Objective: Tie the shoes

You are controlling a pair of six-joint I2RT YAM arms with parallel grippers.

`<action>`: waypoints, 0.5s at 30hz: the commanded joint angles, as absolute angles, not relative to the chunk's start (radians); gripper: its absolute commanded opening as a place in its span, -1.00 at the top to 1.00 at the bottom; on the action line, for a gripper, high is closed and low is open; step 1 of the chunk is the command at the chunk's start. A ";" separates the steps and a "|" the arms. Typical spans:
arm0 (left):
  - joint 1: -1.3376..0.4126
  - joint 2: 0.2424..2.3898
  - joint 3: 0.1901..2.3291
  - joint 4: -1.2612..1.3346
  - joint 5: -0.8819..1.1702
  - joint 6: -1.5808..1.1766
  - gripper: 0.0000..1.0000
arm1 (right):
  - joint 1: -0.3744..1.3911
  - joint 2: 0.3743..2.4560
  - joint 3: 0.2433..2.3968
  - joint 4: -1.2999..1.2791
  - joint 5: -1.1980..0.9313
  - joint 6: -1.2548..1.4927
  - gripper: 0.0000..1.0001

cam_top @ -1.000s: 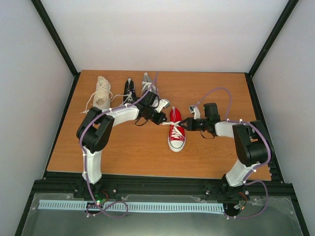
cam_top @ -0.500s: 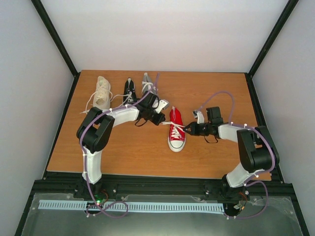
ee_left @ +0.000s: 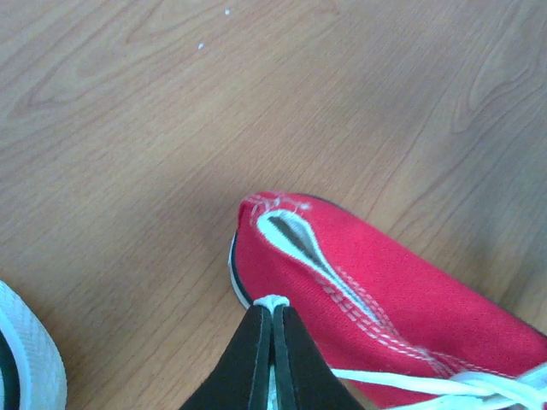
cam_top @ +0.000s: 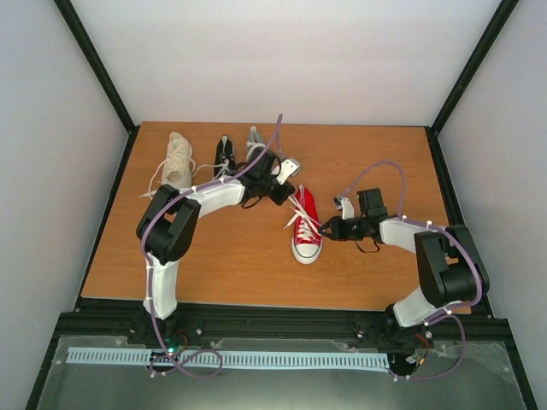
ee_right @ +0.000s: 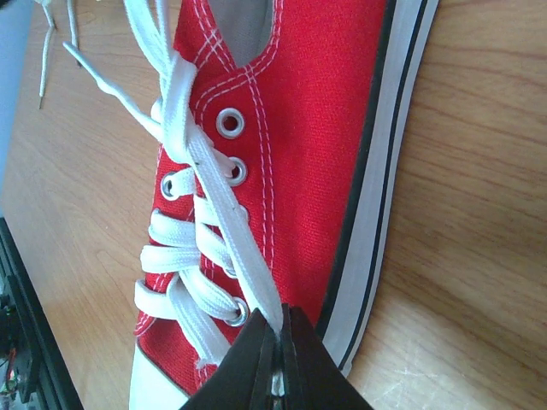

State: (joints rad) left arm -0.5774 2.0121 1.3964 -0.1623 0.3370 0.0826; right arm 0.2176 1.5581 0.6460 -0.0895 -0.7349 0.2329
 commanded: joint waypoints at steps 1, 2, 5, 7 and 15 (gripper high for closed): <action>-0.569 2.045 1.397 -0.105 0.286 0.118 0.98 | 0.220 1.531 0.639 -0.135 -0.697 0.229 0.94; -0.569 2.045 1.391 -0.105 0.289 0.119 0.98 | 0.219 1.532 0.640 -0.139 -0.693 0.226 0.95; -0.569 2.046 1.372 -0.092 0.271 0.125 0.99 | 0.219 1.538 0.639 -0.140 -0.689 0.227 0.94; -0.569 2.046 1.363 -0.077 0.248 0.135 0.99 | 0.219 1.545 0.635 -0.132 -0.694 0.228 0.94; -0.567 1.977 1.408 -0.176 0.362 0.263 0.16 | 0.221 1.575 0.697 -0.097 -0.730 0.236 0.95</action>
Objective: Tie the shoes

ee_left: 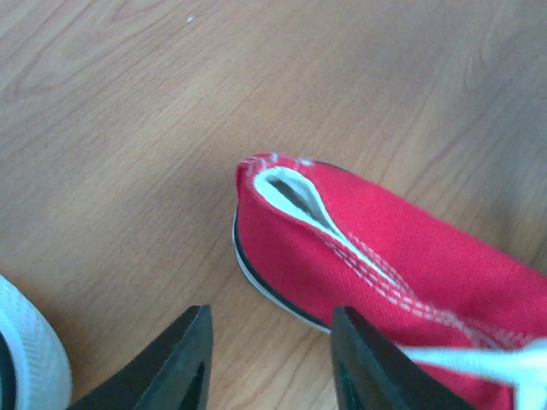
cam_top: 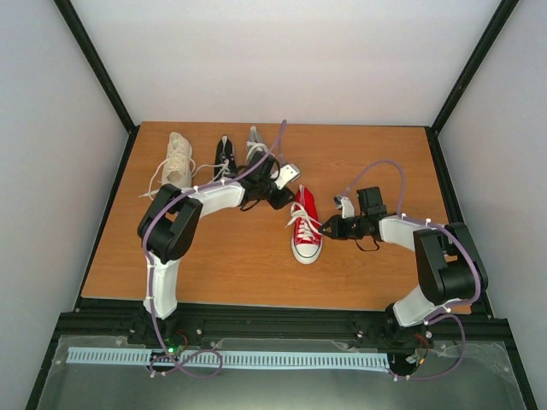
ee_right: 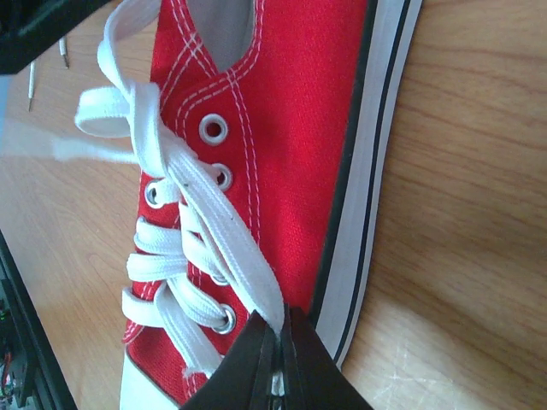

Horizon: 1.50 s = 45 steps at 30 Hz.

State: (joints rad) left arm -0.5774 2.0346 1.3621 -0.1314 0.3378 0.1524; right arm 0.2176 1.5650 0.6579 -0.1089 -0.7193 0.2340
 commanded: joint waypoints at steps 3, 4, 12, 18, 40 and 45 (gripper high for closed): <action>-0.554 1.946 1.449 -0.269 0.334 0.400 -0.13 | 0.220 1.576 0.705 -0.097 -0.730 0.230 0.87; -0.551 1.935 1.460 -0.300 0.338 0.443 -0.22 | 0.220 1.578 0.706 -0.094 -0.732 0.231 0.82; -0.617 1.807 1.426 -0.739 0.534 1.040 0.01 | 0.219 1.560 0.700 -0.086 -0.711 0.234 0.50; -0.679 1.795 1.309 -0.569 0.460 0.988 -0.04 | 0.220 1.578 0.704 -0.075 -0.722 0.236 0.49; -0.673 1.903 1.336 -0.402 0.265 0.978 0.13 | 0.220 1.582 0.702 -0.082 -0.712 0.220 0.44; -0.677 1.894 1.364 -0.442 0.359 0.968 0.16 | 0.219 1.585 0.701 -0.080 -0.710 0.221 0.44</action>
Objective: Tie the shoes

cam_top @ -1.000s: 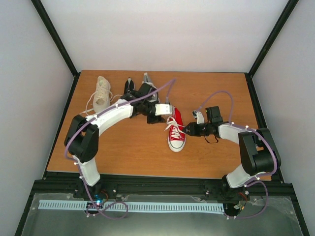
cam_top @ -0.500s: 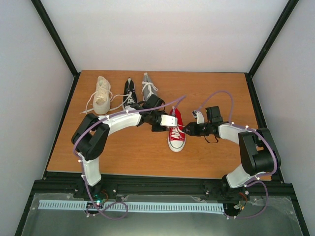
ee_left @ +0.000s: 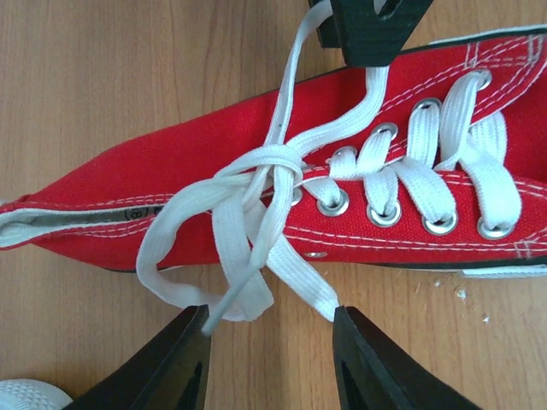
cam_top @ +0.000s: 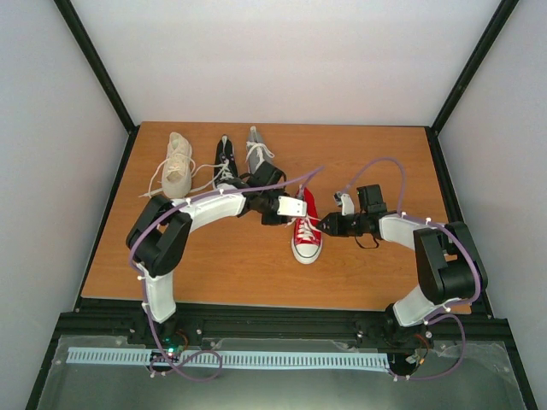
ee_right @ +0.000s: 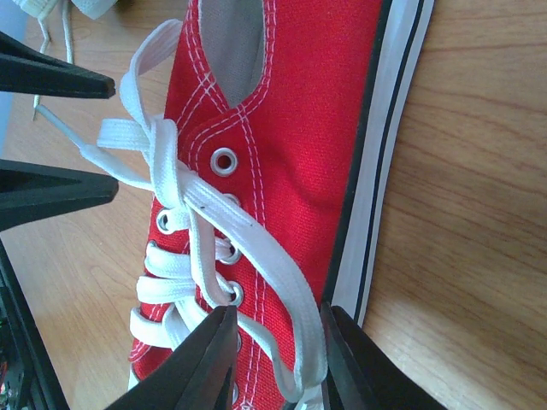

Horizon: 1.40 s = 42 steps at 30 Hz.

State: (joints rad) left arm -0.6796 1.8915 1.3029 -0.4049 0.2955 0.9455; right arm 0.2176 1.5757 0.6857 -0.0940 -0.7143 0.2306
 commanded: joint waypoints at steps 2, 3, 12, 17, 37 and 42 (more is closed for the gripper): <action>-0.683 1.898 1.367 -0.448 0.388 0.960 0.18 | 0.221 1.582 0.701 -0.080 -0.710 0.222 0.44; -0.684 1.901 1.368 -0.442 0.393 0.951 0.18 | 0.220 1.579 0.702 -0.081 -0.709 0.221 0.44; -0.690 1.906 1.392 -0.451 0.415 0.921 0.76 | 0.219 1.581 0.704 -0.091 -0.706 0.211 0.43; -0.689 1.879 1.389 -0.506 0.371 0.911 0.98 | 0.216 1.564 0.707 -0.100 -0.701 0.201 0.17; -0.667 1.799 1.234 -0.553 0.339 0.954 0.98 | 0.217 1.584 0.760 -0.045 -0.700 0.164 -0.10; -0.667 1.799 1.226 -0.606 0.348 1.007 0.98 | 0.219 1.604 0.773 -0.032 -0.717 0.161 -0.12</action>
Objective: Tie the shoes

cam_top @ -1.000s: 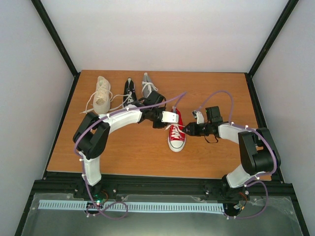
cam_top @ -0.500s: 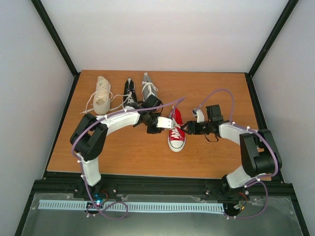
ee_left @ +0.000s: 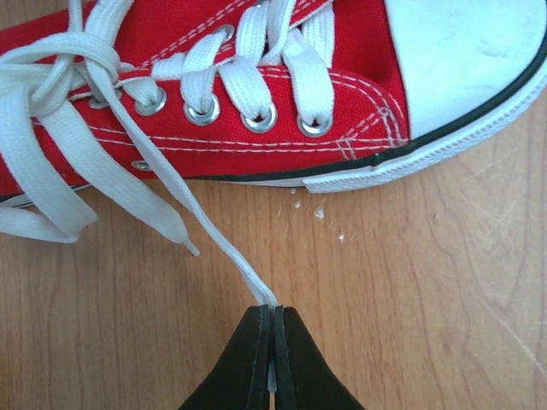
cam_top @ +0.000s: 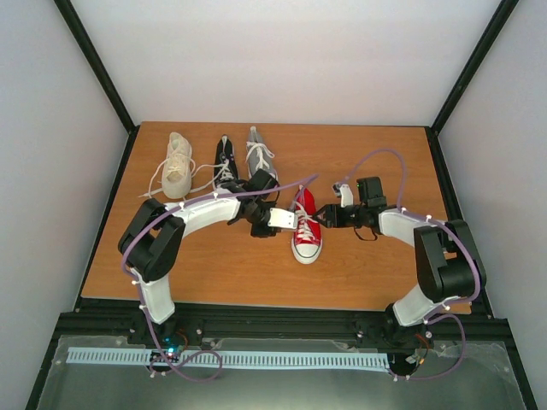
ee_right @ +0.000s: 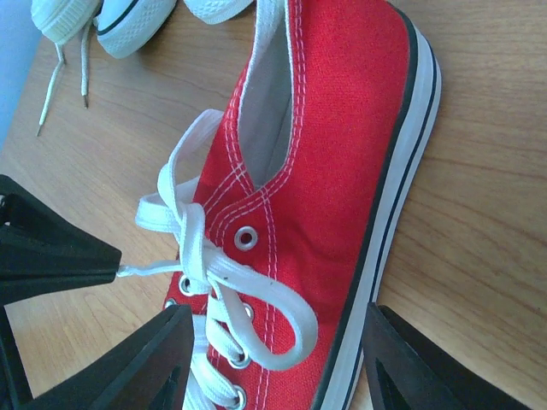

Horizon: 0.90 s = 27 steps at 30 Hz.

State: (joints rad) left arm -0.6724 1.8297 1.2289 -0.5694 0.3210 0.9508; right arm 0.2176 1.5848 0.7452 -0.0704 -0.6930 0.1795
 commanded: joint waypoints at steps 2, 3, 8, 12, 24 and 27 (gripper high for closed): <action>-0.665 1.799 1.211 -0.619 0.351 1.033 0.98 | 0.220 1.612 0.771 -0.034 -0.723 0.161 -0.16; -0.664 1.799 1.202 -0.619 0.350 1.038 0.98 | 0.221 1.612 0.768 -0.034 -0.718 0.160 -0.17; -0.664 1.798 1.196 -0.609 0.356 1.029 0.99 | 0.220 1.557 0.754 -0.040 -0.687 0.131 -0.21; -0.664 1.797 1.201 -0.595 0.348 1.029 0.75 | 0.221 1.468 0.712 0.025 -0.669 0.071 -0.23; -0.598 1.889 1.290 -0.340 0.248 1.075 0.06 | 0.267 1.582 0.845 -0.180 -0.559 -0.155 -0.17; -0.599 1.946 1.342 -0.309 0.289 1.030 -0.15 | 0.283 1.614 0.856 -0.227 -0.558 -0.133 -0.18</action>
State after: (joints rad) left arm -0.5999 1.8748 1.2675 -0.4316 0.2623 1.0607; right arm 0.2546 1.5795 0.8227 -0.1173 -0.5846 -0.0967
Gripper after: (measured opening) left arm 0.529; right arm 0.586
